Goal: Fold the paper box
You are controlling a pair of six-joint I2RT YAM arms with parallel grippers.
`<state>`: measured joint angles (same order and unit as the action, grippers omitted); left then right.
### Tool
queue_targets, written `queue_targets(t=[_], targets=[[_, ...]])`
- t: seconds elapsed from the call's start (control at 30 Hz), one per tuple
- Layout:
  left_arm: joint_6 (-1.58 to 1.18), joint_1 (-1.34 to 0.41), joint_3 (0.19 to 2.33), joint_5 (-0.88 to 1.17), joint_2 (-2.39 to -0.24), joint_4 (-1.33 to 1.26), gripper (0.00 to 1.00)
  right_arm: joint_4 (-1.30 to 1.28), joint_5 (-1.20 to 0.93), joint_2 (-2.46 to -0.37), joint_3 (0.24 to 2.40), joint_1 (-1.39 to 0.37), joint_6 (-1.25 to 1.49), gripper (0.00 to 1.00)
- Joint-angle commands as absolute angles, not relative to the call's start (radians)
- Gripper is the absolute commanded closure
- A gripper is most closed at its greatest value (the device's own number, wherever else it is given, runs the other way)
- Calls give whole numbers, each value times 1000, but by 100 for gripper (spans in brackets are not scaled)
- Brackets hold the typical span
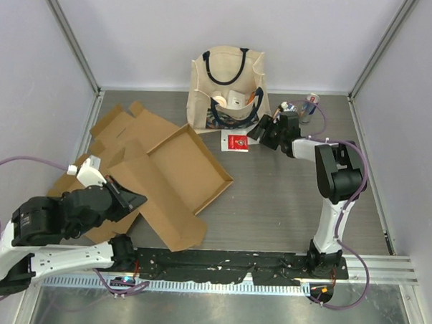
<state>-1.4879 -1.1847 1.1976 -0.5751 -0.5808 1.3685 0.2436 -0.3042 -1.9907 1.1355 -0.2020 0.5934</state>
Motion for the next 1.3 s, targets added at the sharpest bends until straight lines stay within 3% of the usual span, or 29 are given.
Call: queue_targets(t=[0.0, 0.13, 0.3, 0.6, 1.03, 1.27], targets=[[-1517, -1183, 1221, -618, -612, 1661, 100, 264, -224, -2014, 1196, -195, 526, 27], [-1482, -1184, 1241, -600, -682, 1661, 100, 221, -247, -2071, 1265, -192, 477, 30], [-1477, -1183, 1239, -600, -704, 1657, 100, 221, -232, -2060, 1250, -216, 494, 47], [-1479, -1183, 1241, -601, -706, 1654, 100, 23, 227, -1947, 1288, -400, 276, 43], [-1471, -1183, 1241, -578, -699, 1629, 100, -218, 518, -2127, 1489, -584, 152, 44], [-1463, -1183, 1235, -575, -690, 1608, 100, -195, 492, -2100, 1388, -586, 172, 44]])
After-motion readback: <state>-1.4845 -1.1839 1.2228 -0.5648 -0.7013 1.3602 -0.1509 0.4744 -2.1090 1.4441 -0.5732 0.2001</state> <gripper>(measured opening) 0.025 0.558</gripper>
